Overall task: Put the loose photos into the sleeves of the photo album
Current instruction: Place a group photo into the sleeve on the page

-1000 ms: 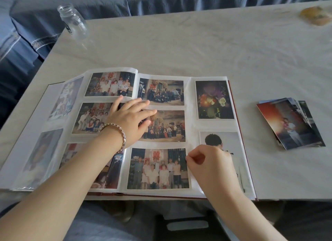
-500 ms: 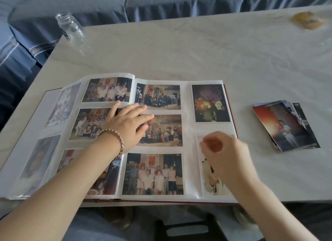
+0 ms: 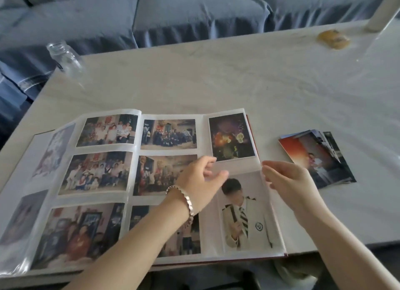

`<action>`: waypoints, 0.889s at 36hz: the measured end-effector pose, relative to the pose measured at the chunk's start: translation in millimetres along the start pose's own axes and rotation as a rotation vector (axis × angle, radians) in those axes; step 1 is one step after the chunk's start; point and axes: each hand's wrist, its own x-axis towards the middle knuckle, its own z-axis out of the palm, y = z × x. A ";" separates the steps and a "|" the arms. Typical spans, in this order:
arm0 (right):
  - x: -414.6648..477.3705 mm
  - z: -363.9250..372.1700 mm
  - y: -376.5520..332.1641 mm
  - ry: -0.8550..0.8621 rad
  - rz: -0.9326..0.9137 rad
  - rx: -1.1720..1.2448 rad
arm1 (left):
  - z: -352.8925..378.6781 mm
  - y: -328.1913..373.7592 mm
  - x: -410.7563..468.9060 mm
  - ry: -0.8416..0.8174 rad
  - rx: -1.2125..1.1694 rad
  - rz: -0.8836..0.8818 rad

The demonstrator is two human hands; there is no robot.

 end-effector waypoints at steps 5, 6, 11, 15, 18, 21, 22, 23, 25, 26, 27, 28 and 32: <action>-5.5 -3.1 -9.9 -0.076 -0.140 0.166 | 9.5 26.8 8.0 -0.026 -0.192 -0.095; -7.1 -3.1 -13.1 -0.111 -0.186 0.168 | 9.6 30.4 9.2 -0.013 -0.204 -0.108; -8.9 -0.3 -22.1 -0.198 -0.318 0.123 | 7.5 37.9 9.2 0.027 -0.249 -0.127; -8.9 -1.3 -23.7 -0.213 -0.351 0.067 | 2.4 35.0 7.7 0.004 -0.288 -0.135; -7.6 -2.5 -19.4 -0.203 -0.335 0.003 | -3.3 29.7 6.5 -0.010 -0.305 -0.120; -4.8 -3.4 -12.4 -0.165 -0.299 -0.061 | -7.8 27.9 4.3 -0.012 -0.330 -0.103; -4.3 -3.9 -10.6 -0.154 -0.292 -0.083 | -8.7 27.6 3.9 -0.014 -0.350 -0.105; -3.8 -4.2 -9.0 -0.147 -0.285 -0.103 | -8.1 25.5 4.8 -0.016 -0.375 -0.110; -2.7 -4.9 -6.0 -0.140 -0.265 -0.136 | -8.8 24.7 4.6 -0.024 -0.410 -0.126; -2.1 -5.2 -4.7 -0.137 -0.254 -0.159 | -9.1 24.7 4.3 -0.022 -0.408 -0.123; -1.7 -5.4 -3.6 -0.134 -0.241 -0.189 | -8.2 22.6 5.7 -0.027 -0.400 -0.119; -1.7 -5.5 -2.6 -0.130 -0.232 -0.225 | -8.4 23.2 5.2 -0.029 -0.384 -0.128; -7.6 -6.7 -2.0 -0.051 -0.267 -0.324 | -11.3 19.9 7.7 0.070 -0.269 -0.131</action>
